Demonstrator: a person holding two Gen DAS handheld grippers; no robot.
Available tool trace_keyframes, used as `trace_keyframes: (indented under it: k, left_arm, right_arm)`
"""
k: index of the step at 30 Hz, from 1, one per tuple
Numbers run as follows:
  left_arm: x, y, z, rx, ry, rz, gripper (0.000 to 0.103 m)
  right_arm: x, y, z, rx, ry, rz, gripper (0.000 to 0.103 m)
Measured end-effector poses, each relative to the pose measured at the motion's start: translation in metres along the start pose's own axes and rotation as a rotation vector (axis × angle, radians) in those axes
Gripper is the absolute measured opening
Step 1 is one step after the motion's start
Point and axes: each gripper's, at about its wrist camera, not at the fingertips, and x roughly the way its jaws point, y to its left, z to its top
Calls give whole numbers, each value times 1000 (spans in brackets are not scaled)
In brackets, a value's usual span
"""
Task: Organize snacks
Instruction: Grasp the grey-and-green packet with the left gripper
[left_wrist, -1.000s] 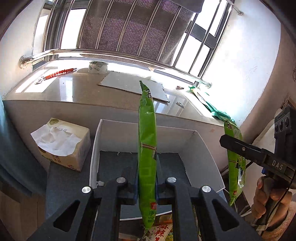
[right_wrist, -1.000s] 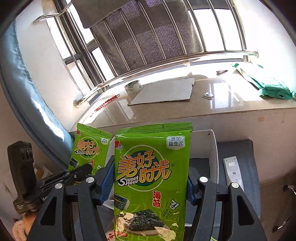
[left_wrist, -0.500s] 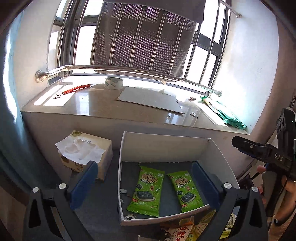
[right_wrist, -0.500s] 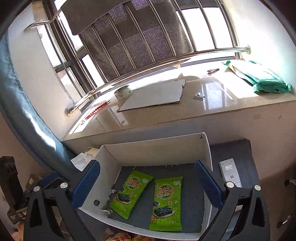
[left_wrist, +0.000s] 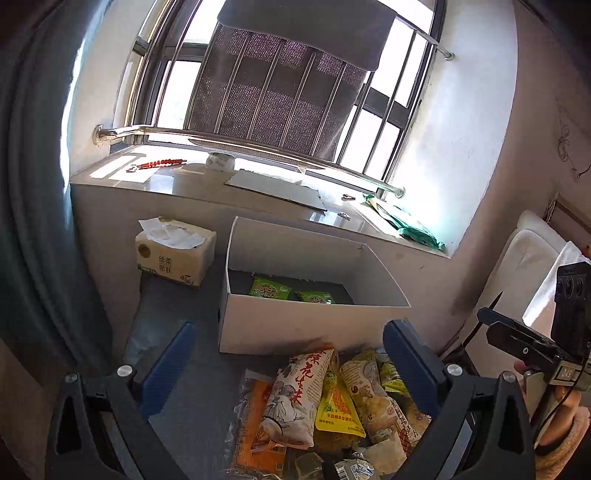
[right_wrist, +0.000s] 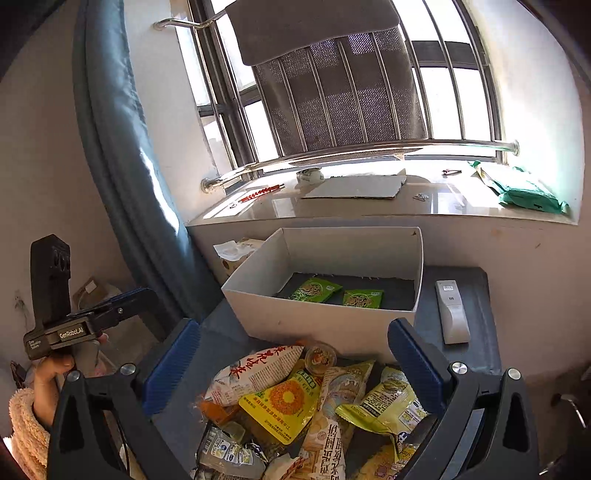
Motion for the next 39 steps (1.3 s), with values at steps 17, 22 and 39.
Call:
trace_keyframes:
  k: [17, 22, 39]
  left_arm:
    - [-40, -31, -123, 53, 155, -38, 103]
    - [-36, -41, -128, 76, 181, -40, 103]
    - [30, -43, -148, -104, 401, -66, 103]
  right_arm:
    - [-56, 8, -141, 62, 146, -38, 103]
    - [-56, 7, -138, 89, 128, -44, 103]
    - [-63, 3, -142, 78, 113, -63, 103]
